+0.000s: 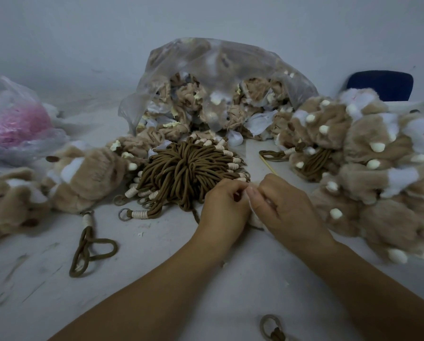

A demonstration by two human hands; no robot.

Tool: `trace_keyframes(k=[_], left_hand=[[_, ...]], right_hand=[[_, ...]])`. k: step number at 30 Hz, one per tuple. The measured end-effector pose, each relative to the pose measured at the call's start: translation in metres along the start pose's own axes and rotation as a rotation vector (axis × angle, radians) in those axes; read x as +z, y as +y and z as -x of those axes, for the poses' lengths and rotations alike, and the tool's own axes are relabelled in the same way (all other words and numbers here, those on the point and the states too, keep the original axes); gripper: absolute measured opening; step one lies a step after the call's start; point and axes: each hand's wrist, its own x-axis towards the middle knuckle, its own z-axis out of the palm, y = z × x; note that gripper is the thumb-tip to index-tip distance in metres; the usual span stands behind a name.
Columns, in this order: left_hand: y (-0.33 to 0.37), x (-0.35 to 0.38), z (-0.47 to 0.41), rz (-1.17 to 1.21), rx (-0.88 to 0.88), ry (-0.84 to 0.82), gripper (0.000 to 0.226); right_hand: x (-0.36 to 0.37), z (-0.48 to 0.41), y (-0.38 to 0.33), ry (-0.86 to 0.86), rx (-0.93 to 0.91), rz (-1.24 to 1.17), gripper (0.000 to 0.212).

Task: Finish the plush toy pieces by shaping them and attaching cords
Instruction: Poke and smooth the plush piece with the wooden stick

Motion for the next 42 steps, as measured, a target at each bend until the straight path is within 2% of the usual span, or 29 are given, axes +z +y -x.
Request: trace_keyframes(k=[6, 9, 12, 14, 20, 25, 27, 30, 32, 35, 38, 42], left_hand=[[0.006, -0.006, -0.011, 0.463, -0.29, 0.149, 0.02], [0.008, -0.009, -0.017, 0.713, -0.375, 0.099, 0.023], [0.007, -0.011, -0.02, 0.849, -0.359, -0.028, 0.025], [0.005, -0.01, -0.019, 0.809, -0.294, -0.09, 0.024], [-0.002, -0.011, -0.015, 0.373, -0.044, -0.091, 0.013], [-0.006, -0.006, -0.014, 0.116, -0.014, -0.078, 0.008], [-0.006, -0.006, -0.015, 0.196, -0.062, -0.073, 0.008], [0.0, -0.011, -0.018, 0.71, -0.212, -0.153, 0.008], [0.002, -0.015, -0.019, 0.903, -0.253, -0.207, 0.011], [0.003, -0.017, -0.017, 0.849, -0.227, -0.245, 0.018], [0.003, -0.011, -0.016, 0.617, -0.164, -0.187, 0.032], [0.008, -0.008, -0.011, 0.361, 0.011, -0.153, 0.024]], right_hand=[[0.002, 0.0, 0.003, -0.074, 0.013, -0.004, 0.032], [0.006, -0.002, 0.006, -0.115, -0.014, 0.134, 0.035], [0.007, -0.002, 0.014, -0.13, 0.067, 0.179, 0.035], [0.006, -0.001, 0.024, -0.117, 0.14, 0.127, 0.037], [-0.001, 0.003, 0.031, -0.068, 0.192, -0.001, 0.037], [0.005, 0.006, 0.03, -0.075, 0.268, -0.026, 0.029], [0.005, 0.005, 0.03, -0.067, 0.29, -0.044, 0.018], [0.003, 0.003, 0.029, -0.079, 0.302, -0.063, 0.004], [0.002, 0.002, 0.026, -0.089, 0.303, -0.096, 0.012], [0.001, 0.002, 0.023, -0.098, 0.288, -0.089, 0.02], [0.002, 0.003, 0.021, -0.075, 0.268, -0.06, 0.019], [0.002, 0.003, 0.017, 0.002, 0.223, -0.072, 0.022]])
